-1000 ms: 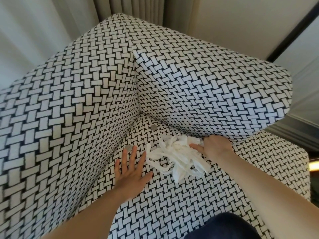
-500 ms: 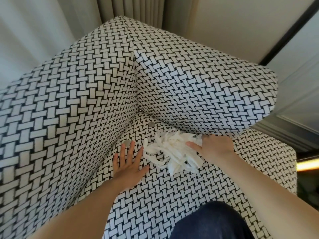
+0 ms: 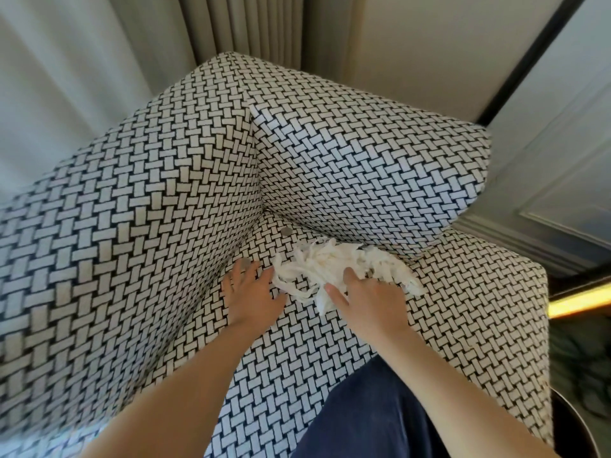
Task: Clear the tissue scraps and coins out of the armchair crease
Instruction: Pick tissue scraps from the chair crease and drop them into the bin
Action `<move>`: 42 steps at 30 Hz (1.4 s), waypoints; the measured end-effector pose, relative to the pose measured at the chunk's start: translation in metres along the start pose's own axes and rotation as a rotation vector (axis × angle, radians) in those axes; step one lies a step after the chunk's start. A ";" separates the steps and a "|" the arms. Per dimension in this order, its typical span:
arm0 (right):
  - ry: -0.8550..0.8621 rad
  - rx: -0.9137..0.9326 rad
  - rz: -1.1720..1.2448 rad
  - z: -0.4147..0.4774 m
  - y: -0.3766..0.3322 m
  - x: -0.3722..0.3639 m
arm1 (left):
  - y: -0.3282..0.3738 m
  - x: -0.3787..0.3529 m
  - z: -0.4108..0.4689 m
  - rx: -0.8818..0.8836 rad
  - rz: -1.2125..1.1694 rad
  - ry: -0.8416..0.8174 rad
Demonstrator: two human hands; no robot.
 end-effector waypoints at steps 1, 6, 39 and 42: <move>-0.001 0.020 0.046 -0.005 -0.005 -0.004 | 0.004 0.004 0.000 0.016 0.000 0.034; -0.142 0.036 0.118 -0.022 -0.019 -0.032 | 0.014 0.006 0.002 0.155 -0.055 0.083; 0.150 -0.114 0.730 -0.031 0.033 0.036 | 0.029 0.033 -0.036 0.125 -0.324 0.104; 0.207 -0.091 0.749 -0.022 0.038 0.059 | 0.040 0.029 -0.035 0.057 -0.402 0.115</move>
Point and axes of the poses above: each hand's wrist, its own z-axis towards the middle knuckle, its own x-axis out of the back of the hand, y = z × x, the point moved 7 cm from there along z, towards the middle knuckle, and after that the axes turned 12 degrees about -x, right-handed, at the moved point
